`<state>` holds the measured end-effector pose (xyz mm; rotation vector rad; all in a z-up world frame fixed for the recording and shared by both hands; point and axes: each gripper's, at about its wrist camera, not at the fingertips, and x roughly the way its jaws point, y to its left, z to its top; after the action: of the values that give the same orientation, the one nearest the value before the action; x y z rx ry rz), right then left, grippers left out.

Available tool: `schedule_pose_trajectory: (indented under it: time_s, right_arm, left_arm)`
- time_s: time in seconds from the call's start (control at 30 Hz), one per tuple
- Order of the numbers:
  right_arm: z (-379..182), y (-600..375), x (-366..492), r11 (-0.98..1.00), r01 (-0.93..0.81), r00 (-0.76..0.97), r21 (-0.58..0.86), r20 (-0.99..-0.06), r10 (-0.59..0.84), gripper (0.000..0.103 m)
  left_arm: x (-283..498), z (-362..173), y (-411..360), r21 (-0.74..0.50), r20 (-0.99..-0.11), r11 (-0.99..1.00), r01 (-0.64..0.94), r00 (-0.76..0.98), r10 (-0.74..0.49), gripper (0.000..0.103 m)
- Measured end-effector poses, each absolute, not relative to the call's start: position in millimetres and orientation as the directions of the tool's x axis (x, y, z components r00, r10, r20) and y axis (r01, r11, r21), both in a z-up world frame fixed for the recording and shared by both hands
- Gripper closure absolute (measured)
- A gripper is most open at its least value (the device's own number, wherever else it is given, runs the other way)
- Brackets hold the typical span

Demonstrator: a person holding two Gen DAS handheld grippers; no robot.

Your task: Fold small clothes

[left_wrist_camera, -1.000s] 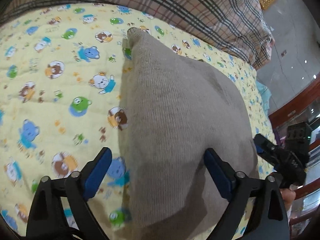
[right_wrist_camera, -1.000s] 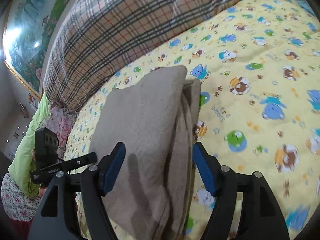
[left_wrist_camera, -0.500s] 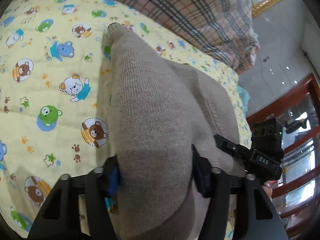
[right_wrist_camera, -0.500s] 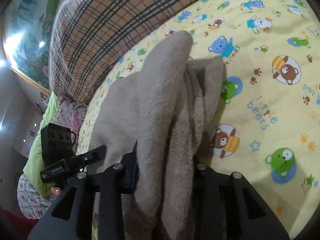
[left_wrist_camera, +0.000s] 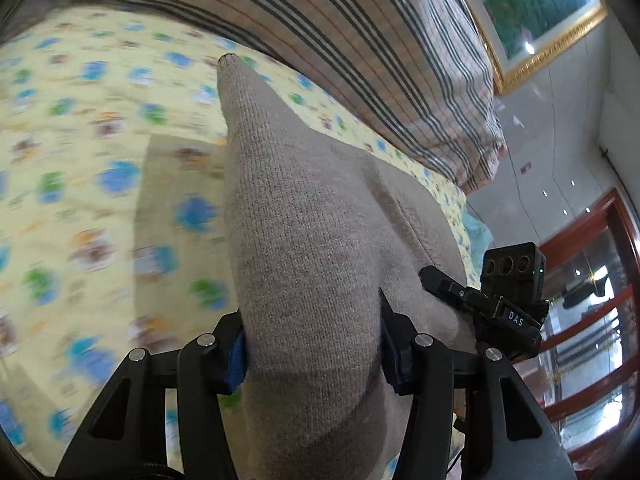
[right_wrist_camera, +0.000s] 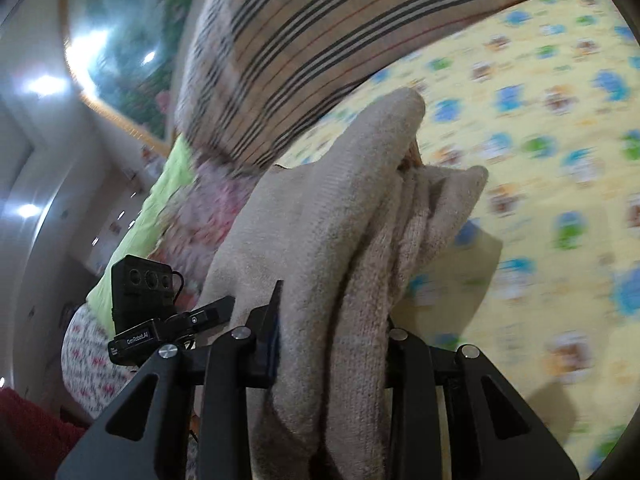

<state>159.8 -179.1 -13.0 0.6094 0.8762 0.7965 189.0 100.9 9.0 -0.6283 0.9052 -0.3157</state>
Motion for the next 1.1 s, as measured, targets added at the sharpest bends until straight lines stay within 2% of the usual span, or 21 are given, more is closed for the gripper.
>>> schedule_pose_trajectory:
  time_s: [0.23,0.37,0.53,0.67,0.77,0.93,1.1]
  right_arm:
    - [-40,-105,165,0.536,-0.393,0.266,0.747,-0.465,0.844,0.071]
    - [-54,-97,170,0.526,-0.381,0.242,0.761,-0.466,0.851,0.071]
    - [-70,-112,174,0.543,-0.337,0.227,0.769,-0.494,0.84,0.064]
    - [-77,-115,176,0.553,-0.31,0.237,0.774,-0.5,0.833,0.056]
    - [-71,-112,173,0.577,-0.309,0.247,0.756,-0.522,0.816,0.052]
    - [-46,-127,162,0.641,-0.296,0.332,0.709,-0.553,0.765,0.051]
    - [-10,-160,135,0.681,-0.285,0.478,0.675,-0.516,0.711,0.051]
  left_arm:
    - [146,-19,159,-0.633,-0.658,0.766,-0.107,0.596,-0.461,0.05]
    - [140,-35,168,-0.659,-0.641,0.744,-0.106,0.597,-0.482,0.048]
    - [139,-46,168,-0.636,-0.649,0.767,-0.086,0.598,-0.471,0.04]
    - [140,-54,167,-0.632,-0.661,0.766,-0.113,0.595,-0.457,0.028]
    - [137,-52,169,-0.629,-0.668,0.767,-0.127,0.594,-0.449,0.028]
    - [125,-28,169,-0.557,-0.699,0.819,-0.139,0.611,-0.372,0.03]
    - [103,6,173,-0.493,-0.696,0.854,-0.163,0.663,-0.275,0.03]
